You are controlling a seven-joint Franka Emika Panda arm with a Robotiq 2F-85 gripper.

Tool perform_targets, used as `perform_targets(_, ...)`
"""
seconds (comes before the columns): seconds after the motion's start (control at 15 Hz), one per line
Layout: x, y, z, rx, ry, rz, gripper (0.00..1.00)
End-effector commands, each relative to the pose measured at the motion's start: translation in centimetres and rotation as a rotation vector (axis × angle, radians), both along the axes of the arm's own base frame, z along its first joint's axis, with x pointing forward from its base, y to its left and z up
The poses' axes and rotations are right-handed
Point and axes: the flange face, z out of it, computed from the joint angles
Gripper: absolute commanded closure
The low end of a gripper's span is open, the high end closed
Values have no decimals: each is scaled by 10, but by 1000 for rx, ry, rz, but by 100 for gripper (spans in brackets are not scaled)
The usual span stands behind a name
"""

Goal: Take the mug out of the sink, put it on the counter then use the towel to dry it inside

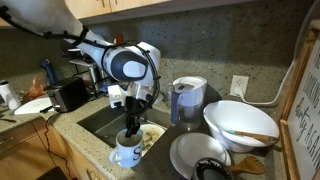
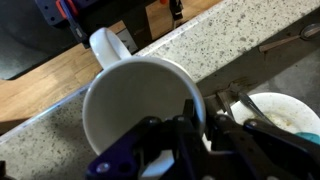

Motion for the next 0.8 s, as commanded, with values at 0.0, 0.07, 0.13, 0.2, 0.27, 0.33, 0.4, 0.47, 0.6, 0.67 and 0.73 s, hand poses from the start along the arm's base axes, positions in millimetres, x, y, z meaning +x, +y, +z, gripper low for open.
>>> perform_targets(0.0,-22,-20,10,-40,12,-48,97)
perform_targets(0.07,-24,-26,9,-46,12,-55,97)
perform_targets(0.13,-26,-33,7,-54,10,-61,97)
perform_targets(0.2,-27,-39,6,-58,9,-66,97)
perform_targets(0.27,-28,-44,6,-64,9,-73,97)
perform_targets(0.33,-27,-49,5,-68,7,-75,97)
perform_targets(0.4,-26,-53,6,-77,4,-75,97)
perform_targets(0.47,-25,-56,6,-84,0,-76,97)
perform_targets(0.6,-23,-60,5,-96,-9,-75,97)
perform_targets(0.67,-21,-62,4,-101,-13,-78,97)
perform_targets(0.73,-20,-64,2,-109,-18,-76,97)
